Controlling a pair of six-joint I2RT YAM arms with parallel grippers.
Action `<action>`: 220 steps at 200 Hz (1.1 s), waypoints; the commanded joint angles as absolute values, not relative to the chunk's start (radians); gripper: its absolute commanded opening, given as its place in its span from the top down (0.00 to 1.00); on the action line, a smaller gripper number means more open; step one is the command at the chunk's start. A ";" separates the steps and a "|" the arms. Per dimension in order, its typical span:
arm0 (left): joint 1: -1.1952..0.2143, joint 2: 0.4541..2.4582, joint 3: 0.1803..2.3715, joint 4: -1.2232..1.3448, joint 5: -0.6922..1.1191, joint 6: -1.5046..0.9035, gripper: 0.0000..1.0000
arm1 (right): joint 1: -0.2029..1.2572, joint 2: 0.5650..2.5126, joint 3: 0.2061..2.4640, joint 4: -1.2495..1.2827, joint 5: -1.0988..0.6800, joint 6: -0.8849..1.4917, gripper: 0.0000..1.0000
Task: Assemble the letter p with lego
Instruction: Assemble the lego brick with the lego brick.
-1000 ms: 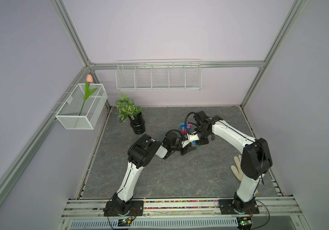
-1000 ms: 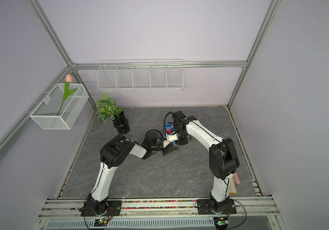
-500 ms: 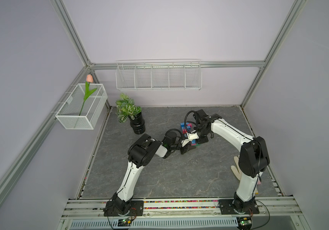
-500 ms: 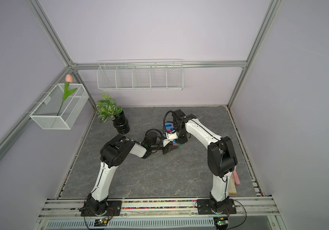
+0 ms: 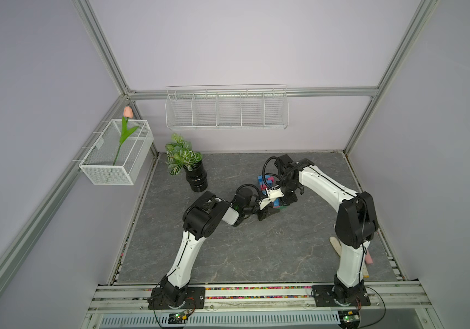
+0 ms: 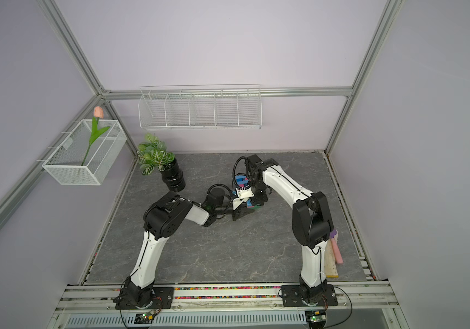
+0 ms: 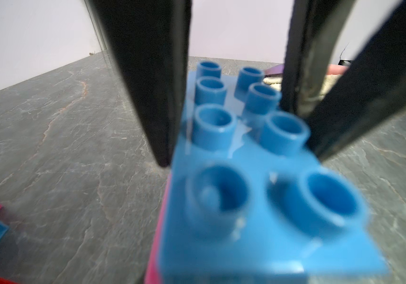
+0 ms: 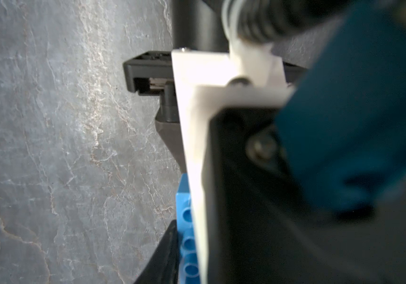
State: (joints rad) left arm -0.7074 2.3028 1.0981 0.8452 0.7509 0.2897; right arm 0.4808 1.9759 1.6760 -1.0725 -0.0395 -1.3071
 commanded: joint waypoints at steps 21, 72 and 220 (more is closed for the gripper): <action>-0.712 2.445 1.028 0.478 0.614 0.343 0.90 | 0.452 2.163 1.591 -1.045 0.056 -1.241 0.84; -0.712 2.480 1.015 0.552 0.612 0.319 0.90 | 0.418 2.138 1.556 -0.924 0.011 -1.221 0.84; -0.711 2.540 1.017 0.607 0.588 0.278 0.90 | 0.404 2.241 1.610 -1.033 0.003 -1.225 0.84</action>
